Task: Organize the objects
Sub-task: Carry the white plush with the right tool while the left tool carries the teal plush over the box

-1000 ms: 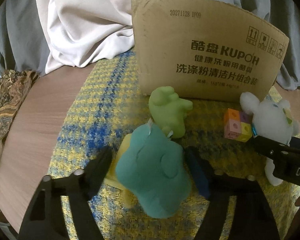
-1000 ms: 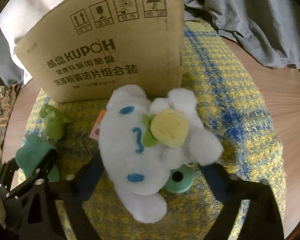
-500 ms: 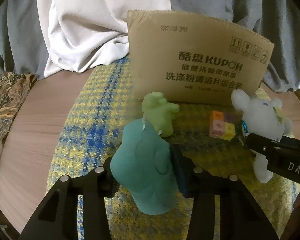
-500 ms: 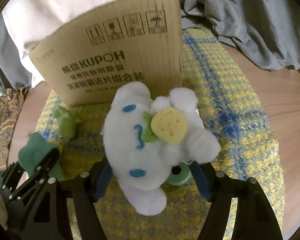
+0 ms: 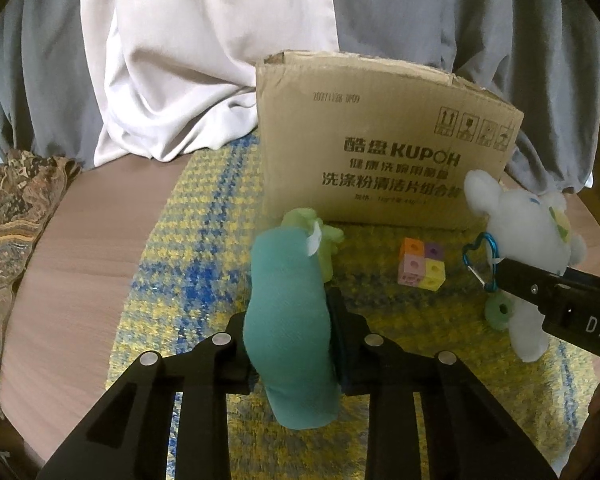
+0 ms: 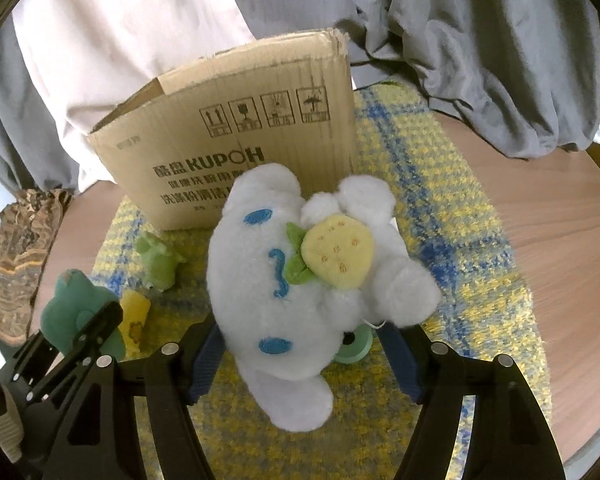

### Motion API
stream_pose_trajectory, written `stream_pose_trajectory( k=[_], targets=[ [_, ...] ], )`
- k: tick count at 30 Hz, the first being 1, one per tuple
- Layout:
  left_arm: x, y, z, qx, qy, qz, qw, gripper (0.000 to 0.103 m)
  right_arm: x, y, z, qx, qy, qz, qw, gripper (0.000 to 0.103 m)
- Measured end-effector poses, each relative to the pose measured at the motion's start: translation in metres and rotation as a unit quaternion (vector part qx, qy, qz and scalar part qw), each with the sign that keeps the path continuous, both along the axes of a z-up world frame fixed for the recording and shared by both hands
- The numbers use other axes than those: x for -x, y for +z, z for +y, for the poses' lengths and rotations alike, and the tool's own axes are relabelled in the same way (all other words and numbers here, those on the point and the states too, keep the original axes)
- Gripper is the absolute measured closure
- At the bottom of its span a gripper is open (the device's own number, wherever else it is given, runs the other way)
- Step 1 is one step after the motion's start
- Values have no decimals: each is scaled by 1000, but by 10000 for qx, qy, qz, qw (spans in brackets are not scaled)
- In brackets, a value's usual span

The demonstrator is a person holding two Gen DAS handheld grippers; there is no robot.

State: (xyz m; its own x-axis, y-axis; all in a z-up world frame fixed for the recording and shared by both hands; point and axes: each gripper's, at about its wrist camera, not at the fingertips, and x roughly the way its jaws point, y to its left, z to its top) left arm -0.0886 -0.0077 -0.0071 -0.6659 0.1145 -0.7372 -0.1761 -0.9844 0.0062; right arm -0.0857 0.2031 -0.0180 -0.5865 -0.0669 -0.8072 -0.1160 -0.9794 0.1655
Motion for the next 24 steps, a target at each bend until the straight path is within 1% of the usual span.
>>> stream_pose_trajectory(
  k=[11,24],
  targets=[
    [-4,20,6,60,-20,204,9998,76,-5,20,2,-2,-8,221,9998,32],
    [1,53,2,28,-26,486,9988,76,-6,56,-3,-20,85,589,9982,32]
  ],
)
